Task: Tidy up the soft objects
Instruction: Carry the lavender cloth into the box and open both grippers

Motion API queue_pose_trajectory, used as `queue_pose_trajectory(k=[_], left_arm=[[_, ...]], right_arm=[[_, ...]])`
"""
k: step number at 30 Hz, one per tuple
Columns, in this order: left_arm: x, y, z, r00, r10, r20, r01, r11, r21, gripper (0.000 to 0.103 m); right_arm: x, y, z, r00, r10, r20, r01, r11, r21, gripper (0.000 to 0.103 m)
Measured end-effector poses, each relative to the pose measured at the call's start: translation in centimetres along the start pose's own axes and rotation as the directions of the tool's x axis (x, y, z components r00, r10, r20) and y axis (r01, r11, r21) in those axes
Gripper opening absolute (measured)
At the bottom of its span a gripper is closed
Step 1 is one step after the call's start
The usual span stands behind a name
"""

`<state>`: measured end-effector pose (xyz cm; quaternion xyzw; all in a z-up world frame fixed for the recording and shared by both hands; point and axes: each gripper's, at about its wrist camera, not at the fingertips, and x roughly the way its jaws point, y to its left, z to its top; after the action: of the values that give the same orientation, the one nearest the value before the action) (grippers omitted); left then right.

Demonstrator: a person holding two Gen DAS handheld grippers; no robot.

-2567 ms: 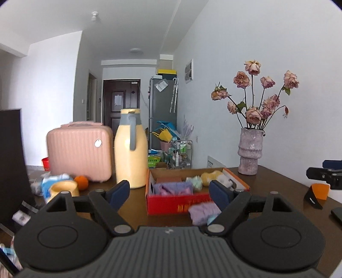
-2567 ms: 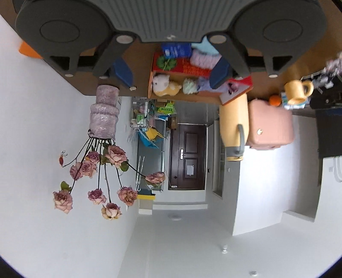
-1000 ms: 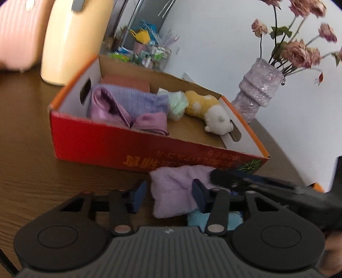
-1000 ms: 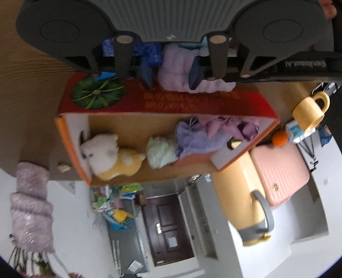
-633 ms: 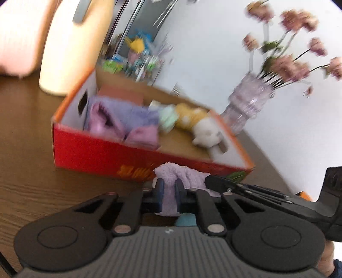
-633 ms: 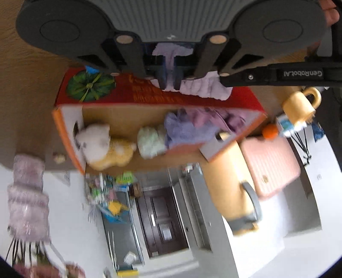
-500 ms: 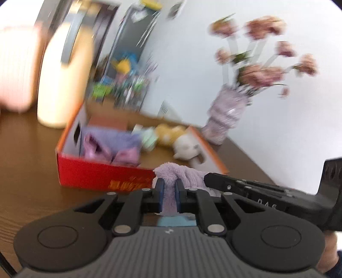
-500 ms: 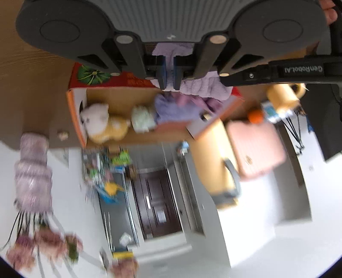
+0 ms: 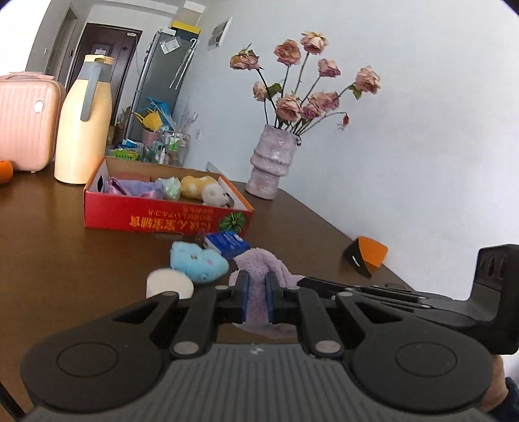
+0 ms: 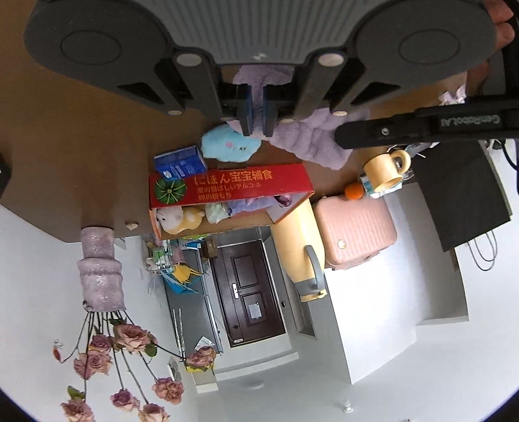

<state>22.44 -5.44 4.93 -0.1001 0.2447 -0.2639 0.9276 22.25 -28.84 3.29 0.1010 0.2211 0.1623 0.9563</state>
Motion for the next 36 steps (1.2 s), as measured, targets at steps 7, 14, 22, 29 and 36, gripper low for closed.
queue_pose_trajectory(k=[7, 14, 22, 29, 36], left_arm=[[-1.4, -1.6, -0.6, 1.0, -0.013, 0.018, 0.012, 0.999, 0.031, 0.011], [1.0, -1.2, 1.9, 1.0, -0.017, 0.017, 0.016, 0.998, 0.057, 0.011], [10.9, 3.2, 14.3, 1.0, -0.001, -0.009, 0.002, 1.0, 0.016, 0.011], [21.9, 10.3, 19.0, 0.984, 0.085, -0.156, -0.1, 0.99, -0.095, 0.011], [30.9, 15.5, 15.3, 0.918, 0.19, -0.348, -0.248, 0.96, -0.129, 0.011]], right_arm=[[-2.5, 0.2, -0.6, 0.999, -0.014, 0.034, 0.014, 1.0, 0.002, 0.006], [-0.5, -1.2, 1.6, 0.999, -0.014, 0.046, 0.014, 1.0, 0.019, 0.006], [9.5, -5.2, 14.0, 0.999, 0.016, 0.044, -0.016, 1.0, 0.009, 0.006], [23.7, -8.4, 20.1, 0.98, 0.007, -0.197, -0.001, 0.999, 0.032, 0.006], [33.8, -10.7, 15.8, 0.926, -0.028, -0.376, 0.056, 0.996, 0.065, 0.005]])
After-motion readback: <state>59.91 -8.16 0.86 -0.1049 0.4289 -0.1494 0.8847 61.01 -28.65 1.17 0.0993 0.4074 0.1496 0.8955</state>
